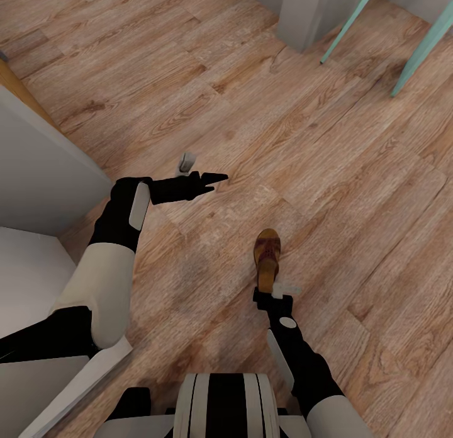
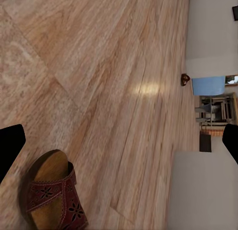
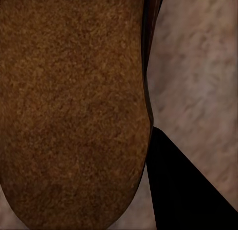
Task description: Pick up the two gym shoes and the two sandals from the corridor floor and place them onto the hallstand (shoe rack) in the corridor, making sure they are on the rack and not on the floor. Arrange them so the two gym shoes are next to each other and the two sandals are next to each other.
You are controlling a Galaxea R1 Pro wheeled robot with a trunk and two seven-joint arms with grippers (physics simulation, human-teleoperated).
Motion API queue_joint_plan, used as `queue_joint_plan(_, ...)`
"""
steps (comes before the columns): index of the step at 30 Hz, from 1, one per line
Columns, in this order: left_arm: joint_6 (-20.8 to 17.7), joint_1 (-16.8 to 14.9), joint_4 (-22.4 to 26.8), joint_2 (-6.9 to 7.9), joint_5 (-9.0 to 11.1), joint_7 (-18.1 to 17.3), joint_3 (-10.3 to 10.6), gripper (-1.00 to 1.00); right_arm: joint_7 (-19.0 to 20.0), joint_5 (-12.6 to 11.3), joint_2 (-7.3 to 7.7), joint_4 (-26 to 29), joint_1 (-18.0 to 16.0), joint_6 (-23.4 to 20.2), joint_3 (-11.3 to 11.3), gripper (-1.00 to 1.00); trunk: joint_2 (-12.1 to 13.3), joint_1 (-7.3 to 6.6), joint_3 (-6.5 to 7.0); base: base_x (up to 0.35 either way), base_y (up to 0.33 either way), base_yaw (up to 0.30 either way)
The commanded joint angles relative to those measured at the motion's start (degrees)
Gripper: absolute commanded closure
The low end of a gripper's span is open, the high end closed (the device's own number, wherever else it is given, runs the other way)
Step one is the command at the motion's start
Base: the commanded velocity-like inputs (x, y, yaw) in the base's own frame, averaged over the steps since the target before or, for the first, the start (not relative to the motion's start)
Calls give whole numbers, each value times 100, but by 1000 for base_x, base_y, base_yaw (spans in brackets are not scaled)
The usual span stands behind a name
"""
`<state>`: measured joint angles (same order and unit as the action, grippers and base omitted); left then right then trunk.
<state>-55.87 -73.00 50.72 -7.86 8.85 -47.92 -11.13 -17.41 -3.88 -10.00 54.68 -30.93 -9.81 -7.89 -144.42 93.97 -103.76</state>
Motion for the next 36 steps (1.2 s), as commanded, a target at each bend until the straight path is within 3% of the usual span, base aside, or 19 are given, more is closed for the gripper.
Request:
queue_joint_plan(1,-26,-3,-1,-6,-15,-24,-21,-100,-43,-58,0,10,-1,-21,-11,100,-1,-1,-1,0,0,0)
queue_joint_plan(11,-29,-3,-1,-3,-15,-24,-21,-100,-43,-59,0,16,7,-13,-11,100,-1,-1,68,0,0,0)
queue_joint_plan(33,-29,5,1,12,-17,-23,-6,-100,-37,-70,0,12,16,28,-15,100,28,-57,751,0,0,0)
queue_joint_plan(35,-32,88,6,73,-61,-15,-9,-100,-23,-70,0,9,16,31,-14,100,31,-63,813,0,0,0)
queue_joint_plan(36,-4,218,34,201,-74,-16,-13,-100,-11,-68,0,8,16,32,-12,100,32,-65,844,0,0,0)
